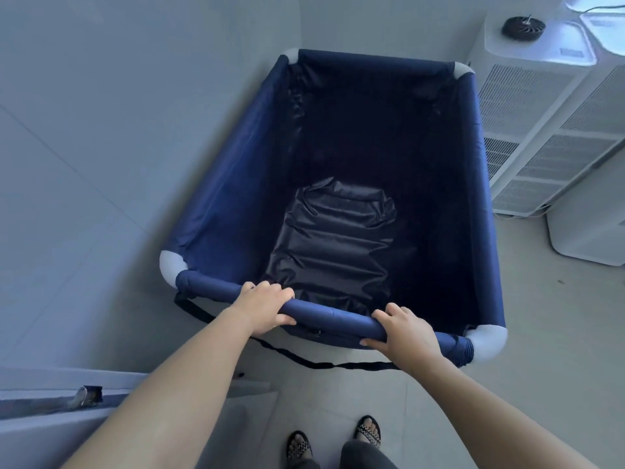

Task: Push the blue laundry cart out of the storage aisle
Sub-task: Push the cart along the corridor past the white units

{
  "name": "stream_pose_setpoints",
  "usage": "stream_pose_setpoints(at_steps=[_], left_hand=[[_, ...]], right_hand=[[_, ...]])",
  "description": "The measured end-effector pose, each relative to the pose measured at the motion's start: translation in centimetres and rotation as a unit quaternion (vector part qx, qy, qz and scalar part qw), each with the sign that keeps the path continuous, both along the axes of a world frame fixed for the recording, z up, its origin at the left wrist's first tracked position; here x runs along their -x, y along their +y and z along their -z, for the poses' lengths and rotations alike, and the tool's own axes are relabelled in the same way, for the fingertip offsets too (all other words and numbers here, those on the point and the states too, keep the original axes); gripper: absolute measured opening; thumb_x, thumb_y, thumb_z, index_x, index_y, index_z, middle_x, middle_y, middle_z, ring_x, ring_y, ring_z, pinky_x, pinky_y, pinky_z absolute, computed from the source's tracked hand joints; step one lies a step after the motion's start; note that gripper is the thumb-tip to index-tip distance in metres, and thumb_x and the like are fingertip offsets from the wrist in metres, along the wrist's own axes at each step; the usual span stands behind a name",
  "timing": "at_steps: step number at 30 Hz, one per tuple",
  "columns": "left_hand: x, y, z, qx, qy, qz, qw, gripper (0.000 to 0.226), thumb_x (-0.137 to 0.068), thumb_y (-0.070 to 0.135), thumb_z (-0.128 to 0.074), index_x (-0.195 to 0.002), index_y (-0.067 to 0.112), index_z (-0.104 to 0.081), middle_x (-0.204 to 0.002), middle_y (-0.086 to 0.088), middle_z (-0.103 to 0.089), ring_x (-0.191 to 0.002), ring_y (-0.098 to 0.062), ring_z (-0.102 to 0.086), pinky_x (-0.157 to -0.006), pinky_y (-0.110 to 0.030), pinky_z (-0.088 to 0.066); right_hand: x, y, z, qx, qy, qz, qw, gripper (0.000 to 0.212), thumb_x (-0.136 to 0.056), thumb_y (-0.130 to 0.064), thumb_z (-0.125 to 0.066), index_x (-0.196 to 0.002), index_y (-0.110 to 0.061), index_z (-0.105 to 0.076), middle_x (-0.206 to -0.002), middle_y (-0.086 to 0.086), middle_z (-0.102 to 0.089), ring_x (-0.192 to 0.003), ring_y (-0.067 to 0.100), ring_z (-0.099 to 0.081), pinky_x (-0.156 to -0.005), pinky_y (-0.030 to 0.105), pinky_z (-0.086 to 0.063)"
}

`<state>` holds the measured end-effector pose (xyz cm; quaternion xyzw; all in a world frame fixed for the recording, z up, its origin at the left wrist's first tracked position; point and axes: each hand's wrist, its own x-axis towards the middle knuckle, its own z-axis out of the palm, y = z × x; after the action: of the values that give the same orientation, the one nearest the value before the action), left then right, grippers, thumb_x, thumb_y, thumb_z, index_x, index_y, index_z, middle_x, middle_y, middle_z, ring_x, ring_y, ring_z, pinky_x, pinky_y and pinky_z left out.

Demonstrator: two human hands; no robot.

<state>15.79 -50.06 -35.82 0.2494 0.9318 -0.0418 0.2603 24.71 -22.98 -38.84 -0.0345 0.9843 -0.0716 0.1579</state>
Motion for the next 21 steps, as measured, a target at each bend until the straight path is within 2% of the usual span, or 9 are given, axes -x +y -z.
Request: stream_pose_setpoints(at_steps=[11, 21], left_hand=[[0.0, 0.2, 0.2, -0.034, -0.031, -0.032, 0.998, 0.038, -0.090, 0.054, -0.048, -0.116, 0.027, -0.047, -0.109, 0.004, -0.055, -0.106, -0.019, -0.046, -0.096, -0.039, -0.031], [1.2, -0.4, 0.7, -0.050, -0.025, -0.018, 0.998, 0.029, -0.089, 0.052, -0.049, -0.108, 0.030, -0.045, -0.094, 0.009, -0.049, -0.096, -0.015, -0.044, -0.082, -0.035, -0.029]], right_hand=[[0.8, 0.9, 0.1, -0.024, 0.012, -0.046, 0.999, 0.041, -0.085, -0.064, -0.045, -0.105, -0.028, -0.049, -0.097, -0.008, -0.048, -0.085, 0.014, -0.048, -0.060, 0.026, -0.033], [1.8, 0.6, 0.0, -0.006, 0.033, -0.030, 0.999, 0.040, -0.083, -0.062, -0.051, -0.102, -0.027, -0.051, -0.093, -0.008, -0.046, -0.081, 0.014, -0.042, -0.063, 0.027, -0.033]])
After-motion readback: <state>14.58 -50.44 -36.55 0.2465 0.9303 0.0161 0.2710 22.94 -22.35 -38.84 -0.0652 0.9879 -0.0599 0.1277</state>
